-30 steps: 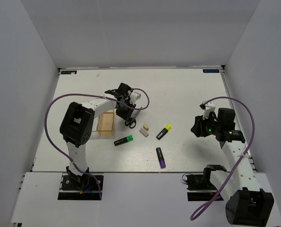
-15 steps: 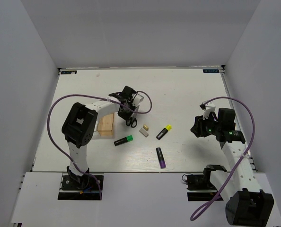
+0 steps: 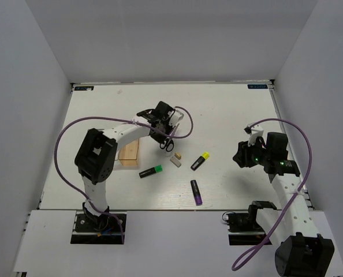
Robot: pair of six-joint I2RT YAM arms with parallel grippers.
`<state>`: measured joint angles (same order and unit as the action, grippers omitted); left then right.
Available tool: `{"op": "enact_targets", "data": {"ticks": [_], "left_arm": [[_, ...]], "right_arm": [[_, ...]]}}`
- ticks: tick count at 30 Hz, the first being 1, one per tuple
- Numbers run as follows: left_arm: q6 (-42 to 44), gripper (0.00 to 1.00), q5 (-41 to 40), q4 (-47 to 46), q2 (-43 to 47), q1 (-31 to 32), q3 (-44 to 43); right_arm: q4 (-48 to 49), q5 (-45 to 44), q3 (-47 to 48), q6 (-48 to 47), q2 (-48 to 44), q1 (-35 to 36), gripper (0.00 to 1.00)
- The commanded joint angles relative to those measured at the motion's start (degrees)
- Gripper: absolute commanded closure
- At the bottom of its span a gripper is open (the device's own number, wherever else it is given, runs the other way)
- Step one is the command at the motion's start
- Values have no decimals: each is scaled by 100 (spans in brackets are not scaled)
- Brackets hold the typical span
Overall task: Sort the stationery into containers
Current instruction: Grab a piece of stationery with the left arm, then place the stationery into the container
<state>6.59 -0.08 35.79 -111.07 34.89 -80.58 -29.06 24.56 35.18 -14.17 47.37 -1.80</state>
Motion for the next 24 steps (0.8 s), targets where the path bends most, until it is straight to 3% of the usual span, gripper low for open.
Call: {"op": "enact_targets", "data": {"ticks": [1,4,5,8,11,12,14,16,24], "left_arm": [[53,100,-438,-195,1068,61,40],[44,100,-1361,-739,1910,61,849],[1,100,-2086,-1019,2261,44,1051],[-561,100,-2776,-1215,2975,-351,1772],[-1238,100,-2604,-1206,3740,-1097,2448],[-1422,100,-2394,-1215,3907,-1621,2624],[-1616,100,-2155,-1180,4337,-1932,2766],[-1687,100,-2102,-733,4374,-2819,2828],[-1758,100,-2434,-960,4322,-3918,3286]], "right_arm": [[-3,49,112,-59,-141,-22,50],[-12,58,121,-68,-193,-4,50],[-3,58,121,-59,-194,-13,50],[-21,102,138,-59,-211,5,50],[-38,137,138,-59,-246,4,50],[-65,155,130,-68,-281,-4,50],[-47,163,130,-59,-290,-13,50],[-65,164,147,-59,-334,-4,50],[-117,199,112,-50,-422,-13,50]]}}
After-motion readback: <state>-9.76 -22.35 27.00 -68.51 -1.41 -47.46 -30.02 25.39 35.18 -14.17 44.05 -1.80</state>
